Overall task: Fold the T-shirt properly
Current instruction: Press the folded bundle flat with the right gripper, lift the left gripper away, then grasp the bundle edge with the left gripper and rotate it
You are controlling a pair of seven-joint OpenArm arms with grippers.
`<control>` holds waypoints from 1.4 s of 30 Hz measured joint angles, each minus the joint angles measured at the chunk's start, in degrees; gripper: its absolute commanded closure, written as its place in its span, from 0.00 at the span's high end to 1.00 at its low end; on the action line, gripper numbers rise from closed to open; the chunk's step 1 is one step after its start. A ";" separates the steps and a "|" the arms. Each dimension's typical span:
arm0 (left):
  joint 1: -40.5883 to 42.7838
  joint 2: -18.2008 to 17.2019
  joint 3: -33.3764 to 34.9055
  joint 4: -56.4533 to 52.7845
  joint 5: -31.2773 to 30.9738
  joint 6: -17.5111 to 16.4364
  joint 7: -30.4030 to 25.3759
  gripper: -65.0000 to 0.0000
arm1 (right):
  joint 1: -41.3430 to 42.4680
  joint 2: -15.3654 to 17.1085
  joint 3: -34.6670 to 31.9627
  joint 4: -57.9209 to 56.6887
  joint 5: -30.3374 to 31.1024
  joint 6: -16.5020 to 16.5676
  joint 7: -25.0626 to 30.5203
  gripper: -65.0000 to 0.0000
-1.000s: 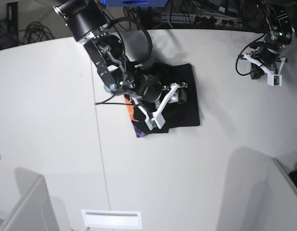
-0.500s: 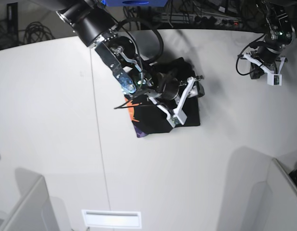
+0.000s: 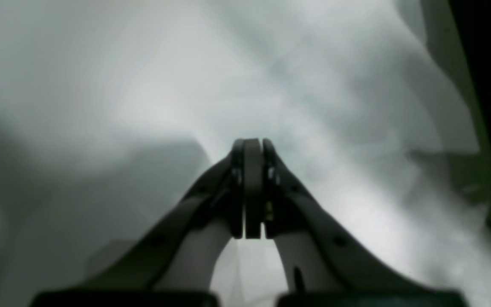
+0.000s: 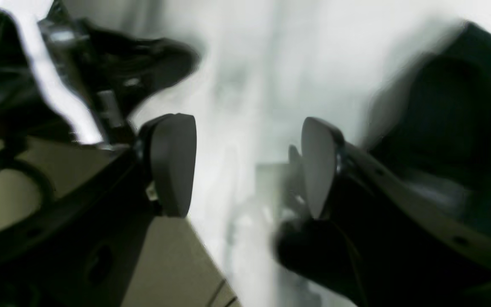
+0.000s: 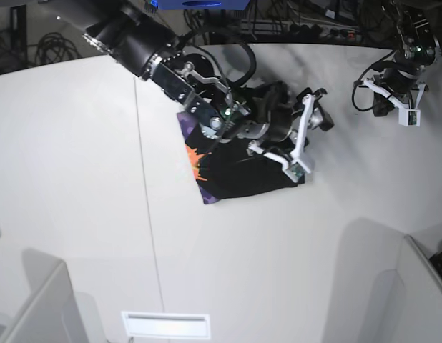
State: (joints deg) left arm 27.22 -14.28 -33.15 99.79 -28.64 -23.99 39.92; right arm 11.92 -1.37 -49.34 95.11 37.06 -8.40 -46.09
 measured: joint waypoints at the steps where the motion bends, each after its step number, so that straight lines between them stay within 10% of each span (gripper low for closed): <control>1: 0.00 0.02 0.09 0.00 0.00 -0.02 0.00 0.00 | -1.01 1.11 1.90 1.05 -0.35 -0.20 -0.11 0.57; 5: -0.24 0.37 0.39 0.09 -0.09 -1.79 -0.07 0.00 | -4.04 3.54 9.42 5.60 -0.74 -0.20 0.00 0.51; 10: -0.61 2.95 0.26 0.13 0.02 -13.29 0.02 0.00 | -9.64 4.87 20.50 9.27 -0.59 -0.15 0.31 0.01; 20: -3.89 9.84 0.11 0.17 0.07 -15.50 0.17 0.02 | -16.85 5.11 34.62 10.88 -0.59 -0.17 0.04 0.00; 28: -4.22 11.39 0.11 -0.28 -8.17 -15.47 0.09 0.99 | -18.23 5.88 35.15 10.91 -0.44 -0.17 0.28 0.00; 33: -4.70 11.26 0.17 -4.00 -21.33 -15.32 3.54 1.00 | -18.71 5.86 35.41 10.88 -0.42 -0.15 0.11 0.00; 42: -11.37 10.91 4.13 -6.43 -20.74 -15.10 8.44 0.99 | -19.43 5.88 35.52 10.73 -0.44 -0.15 0.26 0.00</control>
State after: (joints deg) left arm 15.86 -3.38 -29.02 93.36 -49.39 -39.09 48.36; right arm -7.51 4.51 -13.82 105.84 36.62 -8.56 -45.82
